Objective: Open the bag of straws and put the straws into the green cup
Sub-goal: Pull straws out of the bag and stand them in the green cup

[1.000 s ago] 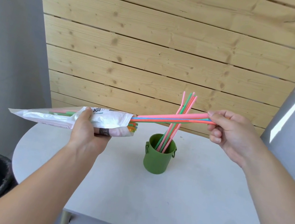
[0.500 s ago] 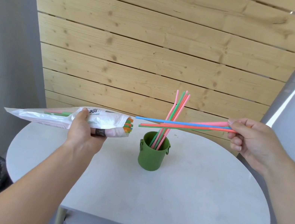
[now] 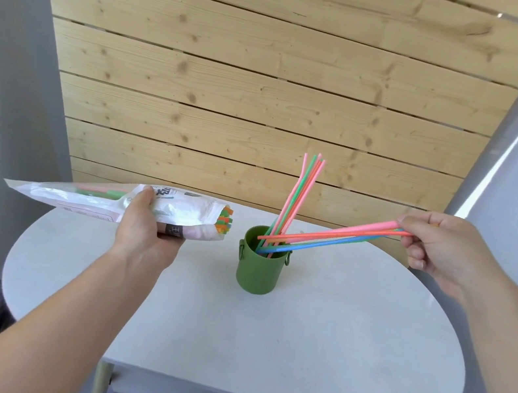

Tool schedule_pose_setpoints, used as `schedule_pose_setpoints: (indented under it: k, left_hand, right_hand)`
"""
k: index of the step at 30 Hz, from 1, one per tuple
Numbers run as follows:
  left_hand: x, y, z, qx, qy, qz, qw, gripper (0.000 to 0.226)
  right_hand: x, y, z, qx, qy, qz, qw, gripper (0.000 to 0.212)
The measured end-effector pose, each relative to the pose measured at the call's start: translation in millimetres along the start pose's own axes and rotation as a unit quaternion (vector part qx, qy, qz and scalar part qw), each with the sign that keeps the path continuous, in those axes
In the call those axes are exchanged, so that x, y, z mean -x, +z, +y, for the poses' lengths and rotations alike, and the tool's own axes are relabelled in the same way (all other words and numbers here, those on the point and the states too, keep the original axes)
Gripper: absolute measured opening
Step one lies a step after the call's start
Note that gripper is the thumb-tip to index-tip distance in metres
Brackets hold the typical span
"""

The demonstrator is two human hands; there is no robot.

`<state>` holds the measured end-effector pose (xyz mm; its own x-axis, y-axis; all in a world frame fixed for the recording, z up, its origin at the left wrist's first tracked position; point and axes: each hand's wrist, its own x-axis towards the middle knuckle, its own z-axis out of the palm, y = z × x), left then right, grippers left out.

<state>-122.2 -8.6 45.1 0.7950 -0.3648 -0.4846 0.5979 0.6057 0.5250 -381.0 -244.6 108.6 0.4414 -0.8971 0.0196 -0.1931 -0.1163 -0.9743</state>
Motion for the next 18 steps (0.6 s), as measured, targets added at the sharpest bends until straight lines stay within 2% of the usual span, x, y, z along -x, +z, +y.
schedule_pose_setpoints:
  k: [4,10,18]
  left_hand:
    - [1.7,0.7,-1.9,0.001,-0.003,-0.002,1.000,0.032]
    - [-0.4,-0.6,-2.3,-0.005,0.000,-0.009,1.000,0.037]
    - [-3.3,-4.3,3.5,-0.007,0.008,-0.011,1.000,0.037]
  right_hand:
    - [1.4,12.0,-7.7,0.007,-0.022,-0.012,1.000,0.010]
    - [-5.4,36.1,-15.2,0.076,-0.045,0.003,0.996,0.010]
    - [-23.9,18.7,-13.5,0.085,-0.019,0.009,0.996,0.013]
